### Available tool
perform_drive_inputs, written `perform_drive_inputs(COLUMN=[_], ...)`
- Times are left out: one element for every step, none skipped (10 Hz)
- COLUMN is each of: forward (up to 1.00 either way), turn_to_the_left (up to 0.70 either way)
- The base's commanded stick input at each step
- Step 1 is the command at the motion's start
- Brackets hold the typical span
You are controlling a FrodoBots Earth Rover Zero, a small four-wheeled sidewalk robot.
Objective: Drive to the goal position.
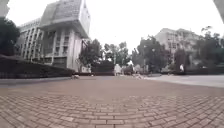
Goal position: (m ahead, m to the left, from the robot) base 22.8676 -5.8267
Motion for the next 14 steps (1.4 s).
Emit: perform_drive_inputs(forward=[0.7, 0.7, 0.7, 0.7, 0.7, 0.7, 0.7, 0.7, 0.7, 0.7, 0.7, 0.7, 0.7, 0.7], turn_to_the_left=[0.0, 0.0, 0.0, 0.0, 0.0, 0.0, 0.0, 0.0, 0.0, 0.0, 0.0, 0.0, 0.0, 0.0])
